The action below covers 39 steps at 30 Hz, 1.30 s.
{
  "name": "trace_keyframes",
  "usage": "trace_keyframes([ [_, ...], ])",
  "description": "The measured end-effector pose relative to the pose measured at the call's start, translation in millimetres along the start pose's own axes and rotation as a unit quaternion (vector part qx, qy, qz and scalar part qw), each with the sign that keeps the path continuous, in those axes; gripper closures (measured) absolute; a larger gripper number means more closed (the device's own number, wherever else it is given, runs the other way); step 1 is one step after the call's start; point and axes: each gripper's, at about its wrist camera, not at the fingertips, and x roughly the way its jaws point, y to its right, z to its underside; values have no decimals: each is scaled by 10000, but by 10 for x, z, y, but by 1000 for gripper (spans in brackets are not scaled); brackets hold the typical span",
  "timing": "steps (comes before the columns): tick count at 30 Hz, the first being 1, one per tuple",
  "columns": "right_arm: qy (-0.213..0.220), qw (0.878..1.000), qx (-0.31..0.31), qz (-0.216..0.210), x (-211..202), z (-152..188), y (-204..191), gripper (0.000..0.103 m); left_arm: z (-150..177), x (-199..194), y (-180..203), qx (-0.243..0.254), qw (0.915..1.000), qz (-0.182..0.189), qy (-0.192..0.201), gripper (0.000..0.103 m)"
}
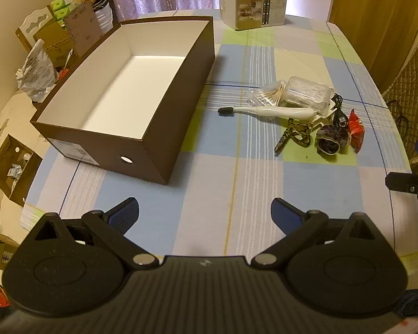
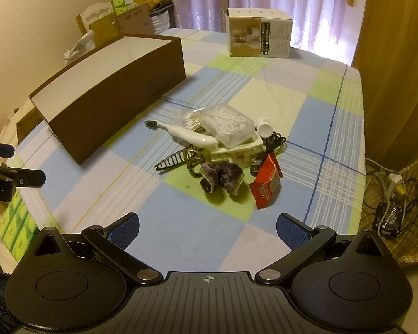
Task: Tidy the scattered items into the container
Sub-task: 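Reach both tools toward the pile of scattered items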
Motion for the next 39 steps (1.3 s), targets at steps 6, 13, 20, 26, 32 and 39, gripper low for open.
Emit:
trace_keyframes([
  [6,-37,10000,43,5,12,-16,23,2,-28,39,48,66,10000,43,-40,3],
  [13,-48,10000,72,44,25,-32,44,2,-72,89,126,176,9997,142,-61,3],
  [20,-81,9998,149,88,44,-40,102,2,-141,170,230,356,9990,255,-81,3],
  [26,-116,9995,249,125,72,-40,163,2,-230,254,312,510,9982,310,-56,3],
  [32,-54,9987,453,207,89,-46,279,2,-372,358,410,725,9963,447,90,3],
  [39,73,9962,831,254,134,-41,474,2,-596,595,526,1153,9907,669,281,3],
])
